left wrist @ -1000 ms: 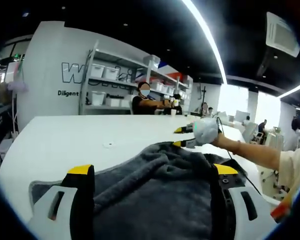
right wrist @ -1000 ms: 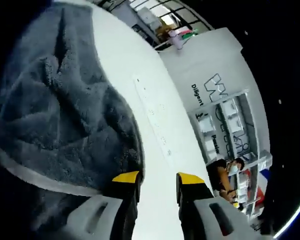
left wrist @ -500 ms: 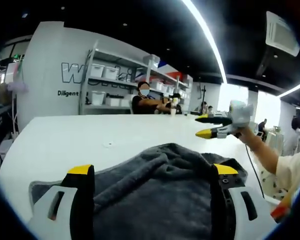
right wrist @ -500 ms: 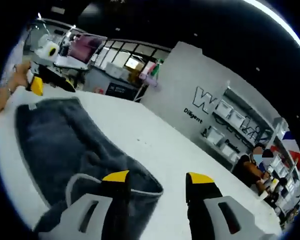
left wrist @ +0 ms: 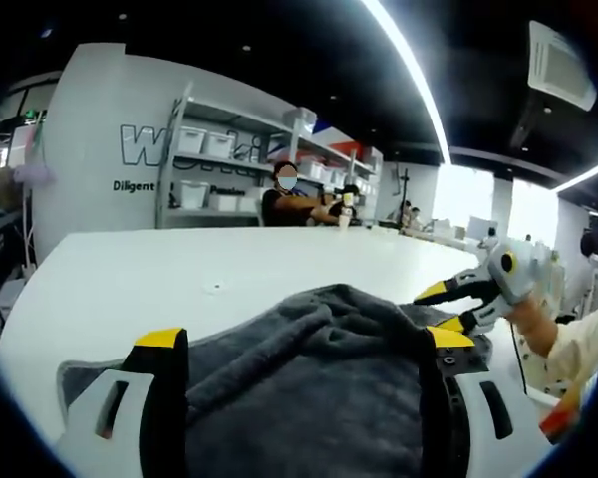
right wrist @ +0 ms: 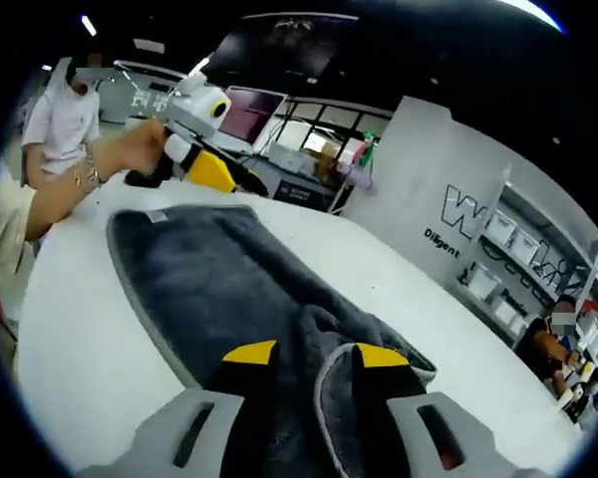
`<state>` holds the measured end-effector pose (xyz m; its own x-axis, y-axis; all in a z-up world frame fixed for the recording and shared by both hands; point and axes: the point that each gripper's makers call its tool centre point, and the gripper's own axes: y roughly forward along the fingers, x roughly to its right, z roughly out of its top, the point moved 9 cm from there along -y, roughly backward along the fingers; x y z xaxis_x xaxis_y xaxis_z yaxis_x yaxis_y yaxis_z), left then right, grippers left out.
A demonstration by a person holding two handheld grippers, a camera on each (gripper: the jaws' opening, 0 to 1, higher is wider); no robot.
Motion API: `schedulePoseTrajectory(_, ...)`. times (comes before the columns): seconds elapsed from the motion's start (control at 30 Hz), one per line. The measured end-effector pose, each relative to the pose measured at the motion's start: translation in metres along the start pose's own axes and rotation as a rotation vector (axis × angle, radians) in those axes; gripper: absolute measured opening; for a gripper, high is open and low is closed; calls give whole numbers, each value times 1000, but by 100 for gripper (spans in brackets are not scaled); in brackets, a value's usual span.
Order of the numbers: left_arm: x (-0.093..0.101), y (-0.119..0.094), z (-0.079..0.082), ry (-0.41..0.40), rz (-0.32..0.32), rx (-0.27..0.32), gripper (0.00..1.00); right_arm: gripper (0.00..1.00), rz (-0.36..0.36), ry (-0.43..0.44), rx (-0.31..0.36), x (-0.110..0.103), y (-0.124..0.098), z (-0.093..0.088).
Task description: Fold the towel on the table until its edges align and the towel forms a compact rectangular stack.
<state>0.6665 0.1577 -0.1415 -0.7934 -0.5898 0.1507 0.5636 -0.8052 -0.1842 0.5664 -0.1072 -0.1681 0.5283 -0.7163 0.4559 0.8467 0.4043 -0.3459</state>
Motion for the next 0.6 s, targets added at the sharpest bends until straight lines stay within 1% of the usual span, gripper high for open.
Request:
schedulePoseTrajectory(0.17,0,0,0,0,0,-2,94,21,-27,6,-48,5,12,-9)
schedulePoseTrajectory(0.2,0,0,0,1,0,-3,94,18,-29,10,-53,6,14,-10)
schedulePoseTrajectory(0.23,0,0,0,2,-1,-3,94,13,-29,13,-57,7,15,-12)
schedulePoseTrajectory(0.27,1,0,0,3,-2,-3,95,5,-28,14,-59,7,16,-13)
schedulePoseTrajectory(0.3,1,0,-1,3,-3,-5,95,1,-29,16,-59,8,16,-13)
schedulePoseTrajectory(0.4,1,0,-1,8,-3,-6,96,0,-31,2,-74,9,16,-14)
schedulePoseTrajectory(0.5,4,0,-1,10,-10,-2,97,0,-47,-4,-60,13,11,-11)
schedulePoseTrajectory(0.6,4,0,-1,12,-11,-1,97,0,-112,-29,-23,25,-2,-3)
